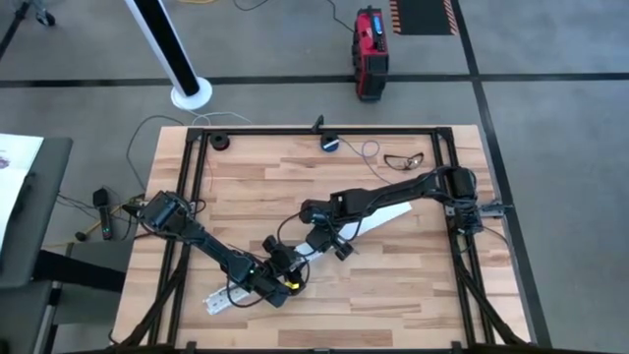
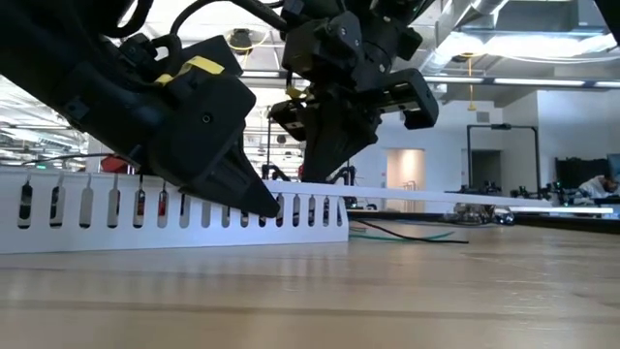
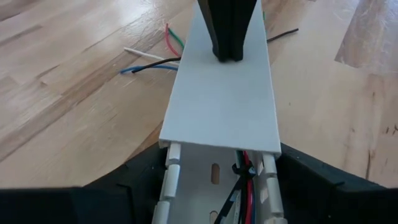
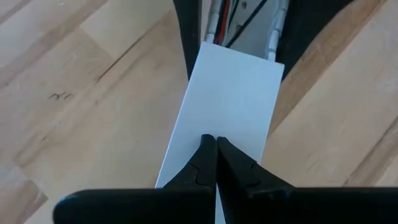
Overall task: Ziptie cables
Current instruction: Close the white cable duct
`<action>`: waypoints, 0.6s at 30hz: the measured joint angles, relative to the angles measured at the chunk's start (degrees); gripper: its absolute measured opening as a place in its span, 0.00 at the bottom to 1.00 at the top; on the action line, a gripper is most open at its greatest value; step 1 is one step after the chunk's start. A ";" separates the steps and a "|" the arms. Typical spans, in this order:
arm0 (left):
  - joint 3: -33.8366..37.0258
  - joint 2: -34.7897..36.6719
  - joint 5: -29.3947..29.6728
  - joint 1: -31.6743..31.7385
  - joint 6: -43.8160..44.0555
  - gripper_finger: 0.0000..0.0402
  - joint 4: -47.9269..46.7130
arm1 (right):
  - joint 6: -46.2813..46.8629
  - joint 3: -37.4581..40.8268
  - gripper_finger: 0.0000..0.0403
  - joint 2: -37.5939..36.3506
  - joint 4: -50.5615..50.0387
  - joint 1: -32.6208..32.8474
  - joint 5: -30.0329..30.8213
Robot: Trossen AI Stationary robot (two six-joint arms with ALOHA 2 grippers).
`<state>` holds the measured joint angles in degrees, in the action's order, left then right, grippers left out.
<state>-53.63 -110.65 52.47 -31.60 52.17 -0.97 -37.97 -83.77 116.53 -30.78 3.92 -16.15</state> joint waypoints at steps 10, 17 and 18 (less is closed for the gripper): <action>0.02 0.00 -0.84 1.25 -3.83 0.60 1.94 | 0.23 -0.02 0.00 0.27 5.62 1.13 -2.30; 0.02 -0.02 -1.98 2.26 -4.58 0.60 2.20 | 0.45 -0.02 0.00 0.26 6.81 1.66 -1.08; 0.02 -0.02 -2.14 2.42 -4.58 0.60 2.26 | 0.54 0.00 0.00 0.02 6.38 1.61 -0.28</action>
<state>-53.60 -110.67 50.33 -29.18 47.59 1.30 -37.42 -83.77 116.55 -24.39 5.53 -16.43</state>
